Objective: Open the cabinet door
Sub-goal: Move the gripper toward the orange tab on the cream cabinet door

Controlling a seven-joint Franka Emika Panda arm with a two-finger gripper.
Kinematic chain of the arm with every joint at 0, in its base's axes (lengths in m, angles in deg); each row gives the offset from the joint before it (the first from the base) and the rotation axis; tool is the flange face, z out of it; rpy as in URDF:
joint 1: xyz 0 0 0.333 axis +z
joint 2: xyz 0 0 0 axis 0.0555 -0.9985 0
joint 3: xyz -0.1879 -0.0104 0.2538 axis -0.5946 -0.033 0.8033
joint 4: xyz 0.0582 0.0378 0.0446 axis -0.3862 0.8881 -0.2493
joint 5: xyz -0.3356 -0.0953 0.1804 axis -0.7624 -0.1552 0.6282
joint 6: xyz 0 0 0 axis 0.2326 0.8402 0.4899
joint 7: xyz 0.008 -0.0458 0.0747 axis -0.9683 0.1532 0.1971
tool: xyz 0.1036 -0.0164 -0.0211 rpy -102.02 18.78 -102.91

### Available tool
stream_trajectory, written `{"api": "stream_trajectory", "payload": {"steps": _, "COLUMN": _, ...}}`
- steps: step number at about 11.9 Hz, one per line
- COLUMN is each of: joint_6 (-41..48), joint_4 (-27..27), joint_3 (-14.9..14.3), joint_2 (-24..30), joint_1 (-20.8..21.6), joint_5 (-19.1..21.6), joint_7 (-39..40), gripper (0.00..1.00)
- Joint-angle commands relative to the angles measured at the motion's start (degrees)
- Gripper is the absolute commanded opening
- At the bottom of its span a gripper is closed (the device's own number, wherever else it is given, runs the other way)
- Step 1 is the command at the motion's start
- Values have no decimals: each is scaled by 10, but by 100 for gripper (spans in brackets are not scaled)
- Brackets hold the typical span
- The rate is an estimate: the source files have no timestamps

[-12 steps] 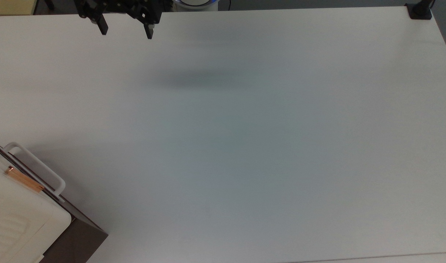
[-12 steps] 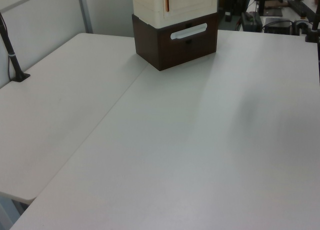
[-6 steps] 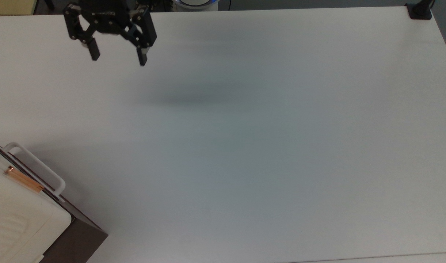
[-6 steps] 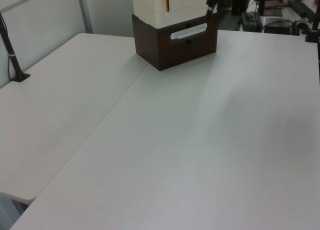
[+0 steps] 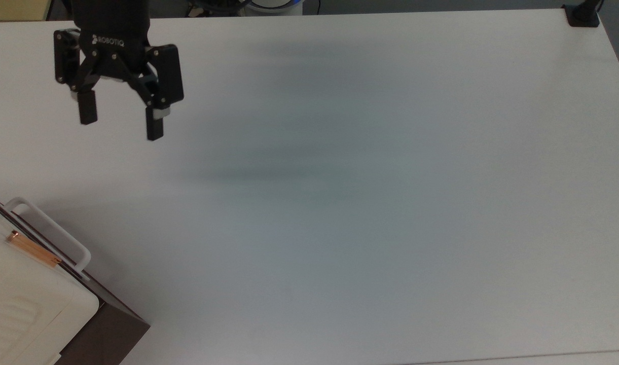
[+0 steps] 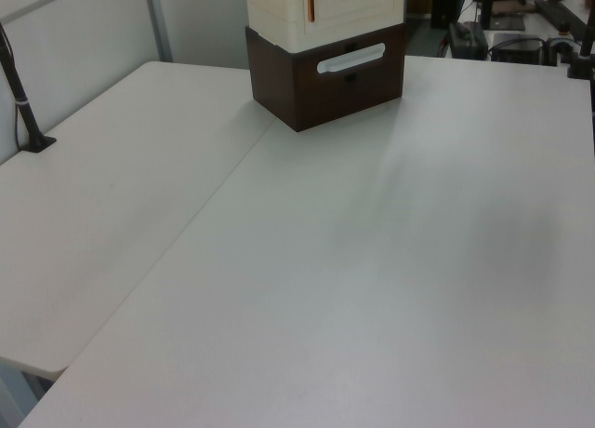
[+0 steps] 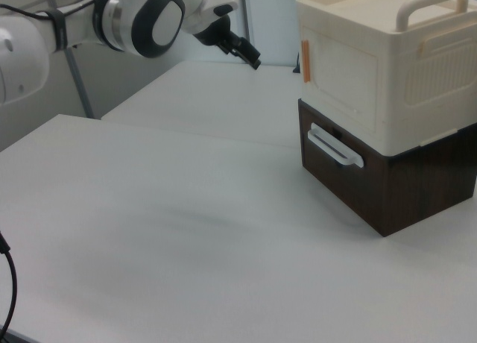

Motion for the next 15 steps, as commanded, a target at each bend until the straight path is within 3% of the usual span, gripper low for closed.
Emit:
{"api": "stream_trajectory", "payload": {"steps": 1, "joint_6": -105, "joint_4": -26, "joint_3": -4, "joint_2": -41, "joint_1": 3, "joint_5": -46, "joint_7": -69, "gripper": 100}}
{"api": "stream_trajectory", "payload": {"steps": 6, "joint_6": -184, "joint_4": -53, "joint_3": -28, "joint_2": -106, "joint_1": 3, "joint_5": -125, "joint_7": -151, "gripper": 100}}
{"api": "stream_trajectory", "payload": {"steps": 10, "joint_6": -204, "joint_4": -57, "joint_3": -47, "joint_2": -124, "joint_1": 2, "joint_5": -130, "joint_7": -155, "gripper": 100}}
{"api": "stream_trajectory", "payload": {"steps": 15, "joint_6": -212, "joint_4": -58, "joint_3": -51, "joint_2": -130, "joint_1": -16, "joint_5": -131, "joint_7": -154, "gripper": 99}}
